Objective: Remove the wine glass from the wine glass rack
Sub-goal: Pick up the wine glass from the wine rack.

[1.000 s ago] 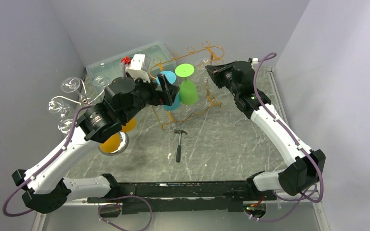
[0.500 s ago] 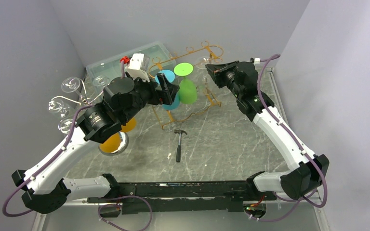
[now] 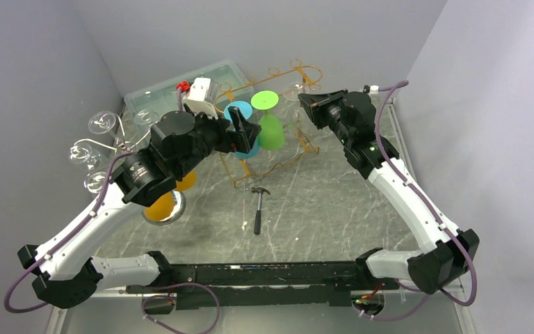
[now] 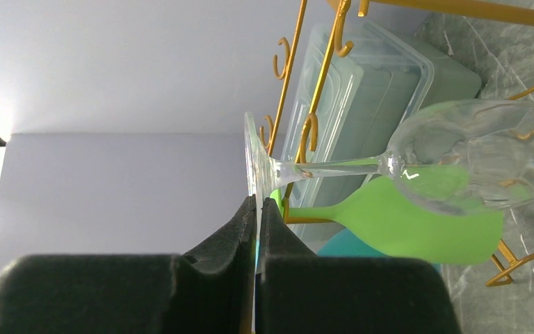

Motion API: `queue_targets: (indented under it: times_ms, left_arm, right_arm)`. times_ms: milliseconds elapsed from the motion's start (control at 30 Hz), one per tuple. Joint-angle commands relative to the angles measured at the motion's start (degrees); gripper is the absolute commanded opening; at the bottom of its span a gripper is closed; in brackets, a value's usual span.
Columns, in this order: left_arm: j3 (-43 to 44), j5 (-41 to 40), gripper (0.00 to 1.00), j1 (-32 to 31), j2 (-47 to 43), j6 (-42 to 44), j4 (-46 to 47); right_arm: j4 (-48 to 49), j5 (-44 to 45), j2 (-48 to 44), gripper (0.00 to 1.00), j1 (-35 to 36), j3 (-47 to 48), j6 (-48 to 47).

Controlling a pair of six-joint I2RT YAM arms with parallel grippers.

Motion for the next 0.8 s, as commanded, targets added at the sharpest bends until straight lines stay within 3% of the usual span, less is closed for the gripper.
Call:
queue_targets:
  times_ms: [0, 433, 767]
  left_arm:
    - [1.93, 2.83, 0.99, 0.15, 1.23, 0.38, 2.2]
    - [6.15, 7.02, 0.95, 0.13, 5.28, 2.62, 4.35]
    - [13.43, 9.62, 0.81, 0.51, 12.91, -8.23, 4.45]
  right_arm:
    - [3.31, 1.47, -3.69, 0.0, 0.45, -0.09, -0.18]
    - [0.64, 1.57, -8.01, 0.0, 0.81, -3.08, -0.97]
    - [-0.65, 1.59, -14.96, 0.0, 0.96, -7.35, -1.17]
